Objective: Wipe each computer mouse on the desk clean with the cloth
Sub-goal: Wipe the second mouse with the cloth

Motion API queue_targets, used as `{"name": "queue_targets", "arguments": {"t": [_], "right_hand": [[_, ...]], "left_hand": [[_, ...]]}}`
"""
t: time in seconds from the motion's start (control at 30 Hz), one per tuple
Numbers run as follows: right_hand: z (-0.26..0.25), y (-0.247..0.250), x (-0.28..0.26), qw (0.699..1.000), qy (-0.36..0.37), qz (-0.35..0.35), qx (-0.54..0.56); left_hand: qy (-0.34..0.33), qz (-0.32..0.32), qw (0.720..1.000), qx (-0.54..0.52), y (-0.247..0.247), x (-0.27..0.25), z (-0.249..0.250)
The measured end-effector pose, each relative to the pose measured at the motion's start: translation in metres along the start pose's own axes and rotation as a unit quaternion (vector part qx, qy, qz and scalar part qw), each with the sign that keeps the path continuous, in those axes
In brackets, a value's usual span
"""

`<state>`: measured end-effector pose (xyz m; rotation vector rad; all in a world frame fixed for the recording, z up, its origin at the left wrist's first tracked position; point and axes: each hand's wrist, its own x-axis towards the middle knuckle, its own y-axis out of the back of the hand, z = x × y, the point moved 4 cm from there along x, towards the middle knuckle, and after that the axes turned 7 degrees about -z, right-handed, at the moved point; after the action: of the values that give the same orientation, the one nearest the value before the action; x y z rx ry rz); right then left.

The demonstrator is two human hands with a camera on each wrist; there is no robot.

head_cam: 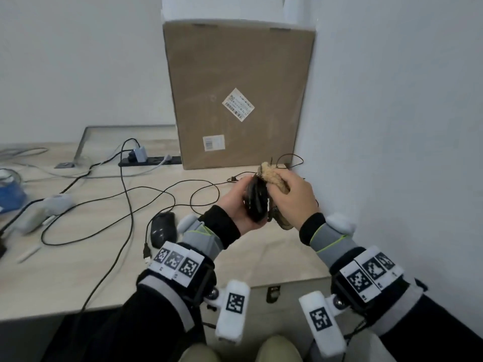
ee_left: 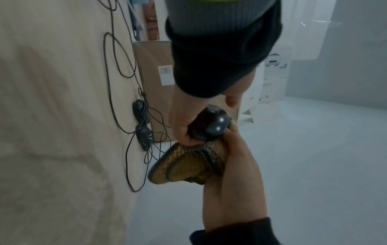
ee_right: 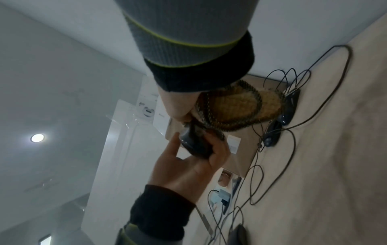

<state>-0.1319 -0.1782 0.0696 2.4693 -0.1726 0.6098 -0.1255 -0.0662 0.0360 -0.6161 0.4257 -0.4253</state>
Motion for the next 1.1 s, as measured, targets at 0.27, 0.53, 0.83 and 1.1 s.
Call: {"name": "queue_targets", "arguments": {"t": [0.27, 0.53, 0.83, 1.1], "right_hand": [[0.008, -0.028, -0.058, 0.978, 0.123, -0.100, -0.137], [0.014, -0.023, -0.010, 0.976, 0.059, -0.143, -0.152], [-0.004, -0.050, -0.032, 0.963, 0.117, -0.182, -0.163], [0.014, -0.027, -0.015, 0.995, 0.025, -0.099, 0.016]], "left_hand": [[0.005, 0.035, 0.999, -0.041, 0.021, 0.000, -0.015], [0.053, 0.047, 0.997, 0.006, 0.024, -0.011, -0.035], [-0.005, 0.017, 0.996, -0.088, 0.022, -0.008, -0.021], [-0.015, 0.041, 0.996, -0.082, 0.032, -0.013, -0.013]]}}
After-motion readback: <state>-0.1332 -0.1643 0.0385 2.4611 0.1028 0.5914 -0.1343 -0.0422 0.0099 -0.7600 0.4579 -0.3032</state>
